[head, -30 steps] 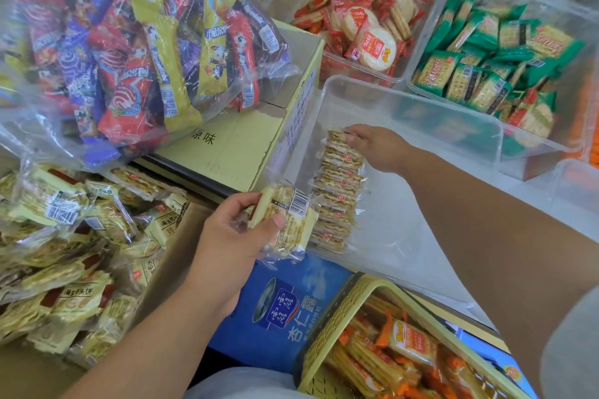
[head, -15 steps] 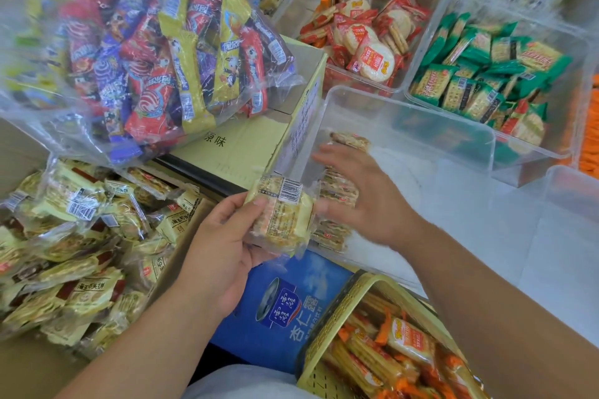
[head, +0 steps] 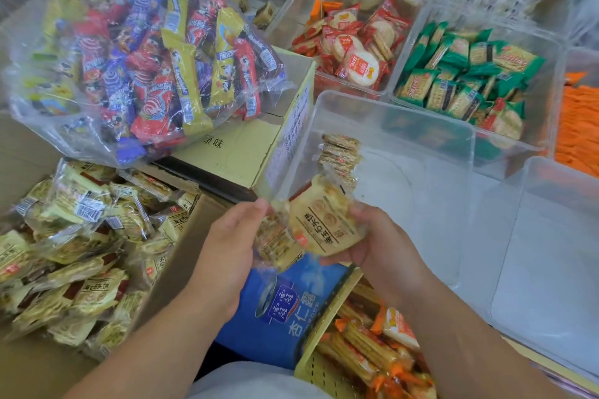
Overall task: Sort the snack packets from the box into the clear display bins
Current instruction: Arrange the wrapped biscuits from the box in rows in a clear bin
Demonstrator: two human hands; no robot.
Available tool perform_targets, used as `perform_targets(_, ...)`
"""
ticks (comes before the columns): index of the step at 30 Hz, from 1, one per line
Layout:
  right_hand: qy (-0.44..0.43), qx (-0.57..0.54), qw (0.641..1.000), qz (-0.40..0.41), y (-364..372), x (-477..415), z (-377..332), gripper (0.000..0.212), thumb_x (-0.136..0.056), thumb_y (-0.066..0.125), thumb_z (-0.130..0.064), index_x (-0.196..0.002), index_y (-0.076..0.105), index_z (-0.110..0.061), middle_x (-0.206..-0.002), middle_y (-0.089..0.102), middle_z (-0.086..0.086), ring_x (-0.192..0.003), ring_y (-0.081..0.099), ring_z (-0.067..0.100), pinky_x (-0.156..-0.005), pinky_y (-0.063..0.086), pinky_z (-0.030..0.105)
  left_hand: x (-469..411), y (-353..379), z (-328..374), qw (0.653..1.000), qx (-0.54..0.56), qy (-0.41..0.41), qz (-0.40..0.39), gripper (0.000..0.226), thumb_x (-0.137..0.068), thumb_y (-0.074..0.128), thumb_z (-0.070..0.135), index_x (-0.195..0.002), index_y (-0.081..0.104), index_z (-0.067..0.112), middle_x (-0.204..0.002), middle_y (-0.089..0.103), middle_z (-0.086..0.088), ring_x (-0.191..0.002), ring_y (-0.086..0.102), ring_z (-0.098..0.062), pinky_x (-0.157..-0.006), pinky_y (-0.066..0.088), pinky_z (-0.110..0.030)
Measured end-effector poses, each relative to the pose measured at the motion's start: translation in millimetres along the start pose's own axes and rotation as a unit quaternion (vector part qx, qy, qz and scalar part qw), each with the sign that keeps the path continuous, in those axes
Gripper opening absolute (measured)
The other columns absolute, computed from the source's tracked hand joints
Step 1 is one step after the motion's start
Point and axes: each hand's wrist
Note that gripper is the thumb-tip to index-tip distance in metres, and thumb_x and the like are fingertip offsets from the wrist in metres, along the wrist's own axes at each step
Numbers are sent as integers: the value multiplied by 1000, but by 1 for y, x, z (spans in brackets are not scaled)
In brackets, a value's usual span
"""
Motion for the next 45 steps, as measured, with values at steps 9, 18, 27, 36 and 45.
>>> perform_targets(9, -2, 170, 978, 123, 6, 1, -4, 23, -94, 51, -58, -101, 64, -41, -93, 74, -2, -74, 72, 15, -56, 60, 40, 4, 10, -1, 999, 11, -20, -25, 33, -75, 83, 45, -97, 79, 22, -102, 79, -13, -91, 77, -33, -76, 64, -52)
perform_targets(18, -293, 686, 665, 40, 13, -1, 14, 79, -76, 71, -62, -146, 47, -33, -150, 44, -2, -136, 42, 27, -104, 48, 48, -10, 14, 7, 999, 3, -40, 34, 27, -85, 77, 48, -88, 78, 22, -90, 77, -16, -74, 74, -29, -70, 61, -56)
perform_targets(27, -284, 545, 789, -24, -6, -33, -2, 91, -72, 88, -44, -150, 46, -25, -153, 42, 2, -140, 39, 19, -114, 38, 36, -32, 17, 21, 1000, 19, -16, -18, 58, -69, 77, 74, -97, 79, 24, -97, 79, -14, -87, 77, -36, -73, 60, -53)
perform_targets(36, -332, 554, 763, -19, -23, -60, -18, 52, -88, 78, -17, -137, 61, -15, -142, 58, 4, -128, 56, 22, -108, 46, 35, -55, 11, 29, 999, 25, -34, -32, 35, -82, 67, 47, -88, 79, 14, -75, 73, -11, -53, 67, -19, -38, 50, -29)
perform_targets(45, -306, 623, 692, 198, -59, -119, -50, 35, -99, 58, -8, -135, 62, -8, -129, 67, 14, -117, 60, 34, -98, 47, 38, -61, 5, 3, 998, -65, -16, 19, 11, -94, 71, 26, -89, 80, 28, -90, 79, -1, -85, 75, -20, -78, 61, -42)
Point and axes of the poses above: each hand's wrist, its own x-axis away from the middle knuckle, its own y-axis out of the palm, z = x × y
